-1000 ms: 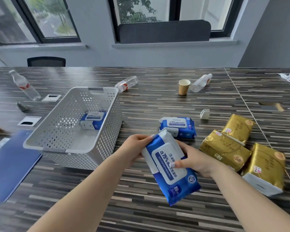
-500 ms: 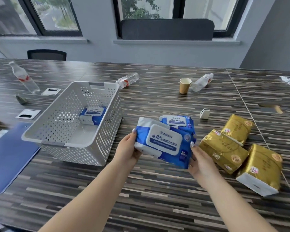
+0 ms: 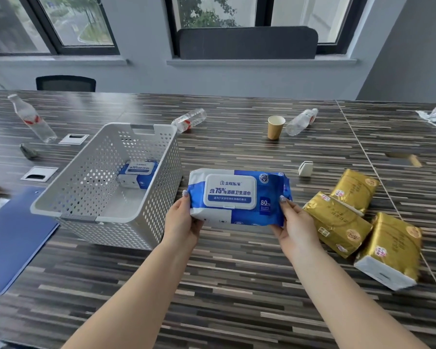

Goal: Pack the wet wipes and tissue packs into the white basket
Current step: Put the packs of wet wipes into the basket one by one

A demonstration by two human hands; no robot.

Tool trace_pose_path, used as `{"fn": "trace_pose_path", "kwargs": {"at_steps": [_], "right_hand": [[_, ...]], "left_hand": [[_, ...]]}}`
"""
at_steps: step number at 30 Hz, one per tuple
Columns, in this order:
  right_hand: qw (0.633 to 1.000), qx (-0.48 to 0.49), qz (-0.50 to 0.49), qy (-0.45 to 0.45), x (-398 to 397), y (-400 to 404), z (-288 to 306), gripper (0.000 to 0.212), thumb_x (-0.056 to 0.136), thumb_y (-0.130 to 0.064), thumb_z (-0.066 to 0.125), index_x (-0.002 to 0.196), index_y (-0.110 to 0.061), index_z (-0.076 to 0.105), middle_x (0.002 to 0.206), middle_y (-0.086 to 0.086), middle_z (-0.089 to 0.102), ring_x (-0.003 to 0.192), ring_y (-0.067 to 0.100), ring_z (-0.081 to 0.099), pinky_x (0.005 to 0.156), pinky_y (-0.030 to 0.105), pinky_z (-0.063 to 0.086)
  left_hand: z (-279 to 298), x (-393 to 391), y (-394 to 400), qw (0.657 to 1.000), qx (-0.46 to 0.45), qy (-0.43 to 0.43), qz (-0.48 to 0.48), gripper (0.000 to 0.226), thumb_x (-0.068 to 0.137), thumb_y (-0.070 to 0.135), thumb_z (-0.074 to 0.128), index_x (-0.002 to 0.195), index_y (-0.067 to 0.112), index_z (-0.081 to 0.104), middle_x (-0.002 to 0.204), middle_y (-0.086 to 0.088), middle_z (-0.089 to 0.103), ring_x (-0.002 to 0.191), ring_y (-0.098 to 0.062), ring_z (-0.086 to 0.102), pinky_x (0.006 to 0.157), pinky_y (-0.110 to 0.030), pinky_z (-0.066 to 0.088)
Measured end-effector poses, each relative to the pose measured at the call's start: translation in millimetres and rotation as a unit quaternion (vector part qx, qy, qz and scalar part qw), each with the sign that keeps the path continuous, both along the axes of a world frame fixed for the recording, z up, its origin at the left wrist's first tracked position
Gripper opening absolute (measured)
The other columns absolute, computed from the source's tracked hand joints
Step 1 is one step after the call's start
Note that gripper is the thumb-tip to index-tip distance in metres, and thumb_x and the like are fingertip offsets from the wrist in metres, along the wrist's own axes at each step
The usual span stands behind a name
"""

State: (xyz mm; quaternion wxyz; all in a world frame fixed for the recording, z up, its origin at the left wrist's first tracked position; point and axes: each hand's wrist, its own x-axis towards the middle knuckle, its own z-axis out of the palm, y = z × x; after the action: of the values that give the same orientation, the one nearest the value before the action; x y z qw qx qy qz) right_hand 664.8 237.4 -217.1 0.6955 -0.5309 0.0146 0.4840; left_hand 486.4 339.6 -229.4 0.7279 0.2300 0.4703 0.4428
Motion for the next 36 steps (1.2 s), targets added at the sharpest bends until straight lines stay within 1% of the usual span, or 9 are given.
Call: {"fn": "trace_pose_path", "kwargs": {"at_steps": [6, 10, 14, 18, 20, 25, 31, 34, 36], "right_hand": [[0.999, 0.024, 0.024, 0.004, -3, 12, 14, 0.007, 0.094, -0.019, 0.055, 0.1, -0.02, 0.059, 0.107, 0.009, 0.068, 0.098, 0.028, 0.066, 0.078, 0.047, 0.056], [0.995, 0.06, 0.083, -0.018, -12, 24, 25, 0.018, 0.09, -0.024, 0.06, 0.107, -0.017, 0.059, 0.11, 0.01, 0.069, 0.103, 0.028, 0.065, 0.088, 0.051, 0.053], [0.993, 0.064, 0.094, -0.033, -26, 42, 29, 0.038, 0.084, -0.018, 0.067, 0.12, -0.011, 0.055, 0.117, 0.012, 0.068, 0.106, 0.029, 0.065, 0.087, 0.05, 0.055], [0.991, 0.06, 0.111, -0.044, -49, 67, 35, 0.058, 0.071, -0.022, 0.076, 0.124, -0.013, 0.053, 0.125, 0.011, 0.063, 0.108, 0.028, 0.064, 0.08, 0.045, 0.057], [0.99, 0.059, 0.121, -0.043, -66, 84, 39, 0.054, 0.073, -0.021, 0.076, 0.122, -0.013, 0.053, 0.126, 0.011, 0.062, 0.108, 0.026, 0.064, 0.082, 0.045, 0.056], [0.989, 0.059, 0.119, -0.06, -114, 128, 48, 0.036, 0.082, -0.011, 0.07, 0.115, -0.014, 0.053, 0.124, 0.012, 0.061, 0.099, 0.024, 0.065, 0.078, 0.042, 0.057], [0.99, 0.024, 0.125, -0.055, -186, 194, 53, 0.047, 0.082, -0.008, 0.07, 0.124, -0.012, 0.049, 0.114, 0.011, 0.065, 0.083, 0.021, 0.066, 0.066, 0.036, 0.056], [0.991, 0.001, 0.129, -0.046, -211, 218, 44, 0.05, 0.082, -0.007, 0.071, 0.126, -0.012, 0.05, 0.114, 0.012, 0.065, 0.085, 0.024, 0.067, 0.065, 0.036, 0.057], [0.991, -0.027, 0.127, -0.034, -231, 236, 31, 0.049, 0.083, -0.006, 0.068, 0.128, -0.014, 0.05, 0.117, 0.012, 0.064, 0.087, 0.025, 0.065, 0.069, 0.039, 0.056]], "left_hand": [[16, 1, 2, 1.0, -0.009, -0.022, 0.013, 0.024, 0.099, 0.027, 0.047, 0.103, 0.01, 0.063, 0.093, -0.008, 0.07, 0.077, -0.019, 0.066, 0.061, -0.03, 0.059], [28, -3, 8, 0.998, -0.013, -0.047, 0.037, 0.024, 0.099, 0.029, 0.048, 0.107, 0.011, 0.062, 0.094, -0.008, 0.071, 0.076, -0.019, 0.068, 0.061, -0.031, 0.06], [45, -16, 16, 0.995, -0.015, -0.091, 0.038, 0.035, 0.096, 0.032, 0.053, 0.121, 0.01, 0.059, 0.106, -0.011, 0.072, 0.086, -0.023, 0.071, 0.077, -0.04, 0.059], [65, -40, 28, 0.988, -0.022, -0.146, 0.045, 0.049, 0.089, 0.03, 0.063, 0.129, 0.004, 0.057, 0.109, -0.011, 0.068, 0.102, -0.025, 0.064, 0.094, -0.037, 0.05], [72, -56, 40, 0.985, -0.018, -0.165, 0.055, 0.044, 0.089, 0.028, 0.064, 0.126, 0.005, 0.058, 0.107, -0.009, 0.066, 0.106, -0.026, 0.06, 0.102, -0.042, 0.046], [77, -93, 70, 0.985, -0.027, -0.148, 0.084, 0.034, 0.087, 0.027, 0.065, 0.118, 0.014, 0.058, 0.103, -0.003, 0.063, 0.11, -0.023, 0.058, 0.104, -0.052, 0.042], [73, -155, 129, 0.975, -0.081, -0.145, 0.151, 0.032, 0.087, 0.019, 0.067, 0.115, 0.012, 0.054, 0.108, -0.007, 0.061, 0.106, -0.022, 0.058, 0.103, -0.043, 0.044], [65, -170, 152, 0.974, -0.115, -0.102, 0.168, 0.031, 0.086, 0.024, 0.068, 0.113, 0.017, 0.054, 0.106, -0.002, 0.061, 0.102, -0.019, 0.056, 0.107, -0.043, 0.039], [52, -183, 176, 0.972, -0.156, -0.053, 0.171, 0.032, 0.083, 0.031, 0.071, 0.107, 0.018, 0.055, 0.094, 0.002, 0.06, 0.09, -0.016, 0.058, 0.101, -0.042, 0.04]]}}
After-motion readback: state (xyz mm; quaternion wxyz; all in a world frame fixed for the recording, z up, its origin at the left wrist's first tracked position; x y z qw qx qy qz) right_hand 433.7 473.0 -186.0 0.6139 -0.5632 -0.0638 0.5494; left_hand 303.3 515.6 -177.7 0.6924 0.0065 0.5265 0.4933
